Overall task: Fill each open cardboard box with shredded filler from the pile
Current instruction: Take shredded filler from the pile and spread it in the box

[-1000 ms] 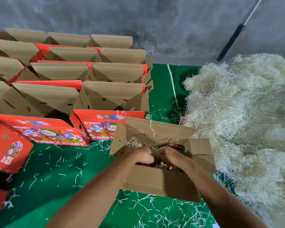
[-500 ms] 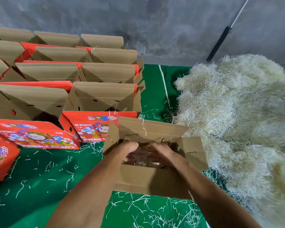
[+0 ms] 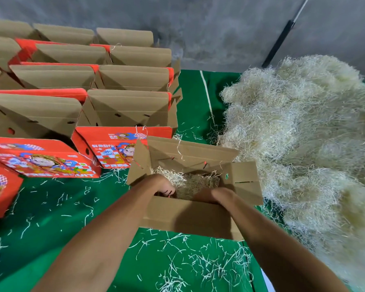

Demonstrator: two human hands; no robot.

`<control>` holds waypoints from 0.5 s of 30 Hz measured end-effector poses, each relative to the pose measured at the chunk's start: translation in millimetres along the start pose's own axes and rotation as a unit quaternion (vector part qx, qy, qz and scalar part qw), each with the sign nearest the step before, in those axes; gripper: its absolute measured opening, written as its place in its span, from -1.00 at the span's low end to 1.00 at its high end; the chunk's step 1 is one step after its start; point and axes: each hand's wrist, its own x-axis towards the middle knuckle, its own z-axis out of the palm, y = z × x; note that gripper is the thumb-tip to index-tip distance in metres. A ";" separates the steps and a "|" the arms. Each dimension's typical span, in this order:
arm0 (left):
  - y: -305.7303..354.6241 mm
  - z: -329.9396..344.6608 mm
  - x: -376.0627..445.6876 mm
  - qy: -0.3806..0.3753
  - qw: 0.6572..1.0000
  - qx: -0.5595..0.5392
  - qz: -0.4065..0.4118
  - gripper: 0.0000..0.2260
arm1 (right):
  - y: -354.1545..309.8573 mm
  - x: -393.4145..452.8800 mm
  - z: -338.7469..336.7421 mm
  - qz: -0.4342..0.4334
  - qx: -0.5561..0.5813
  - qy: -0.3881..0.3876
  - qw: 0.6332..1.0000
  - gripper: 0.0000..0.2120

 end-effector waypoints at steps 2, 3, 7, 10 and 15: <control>2.6 0.7 -8.5 -0.015 0.999 0.048 0.001 -0.78 | -5.7 -2.5 3.0 -0.029 -0.015 -0.003 0.999 -0.52; 6.1 -1.7 -13.2 -0.001 0.998 0.067 0.000 -0.76 | -8.2 -6.8 1.6 -0.041 0.011 0.023 0.999 -0.53; 13.1 -9.7 -27.6 0.079 0.994 0.075 0.022 -0.82 | -1.2 -14.1 -10.6 -0.049 0.114 0.219 0.968 -0.72; 13.4 -10.2 -30.6 0.141 0.989 -0.011 0.054 -0.78 | -3.0 -34.6 -19.5 -0.059 0.171 0.316 0.931 -0.74; 22.6 -11.1 -50.3 0.220 0.959 -0.076 0.164 -0.69 | 11.5 -72.8 -17.0 -0.123 0.190 0.452 0.863 -0.82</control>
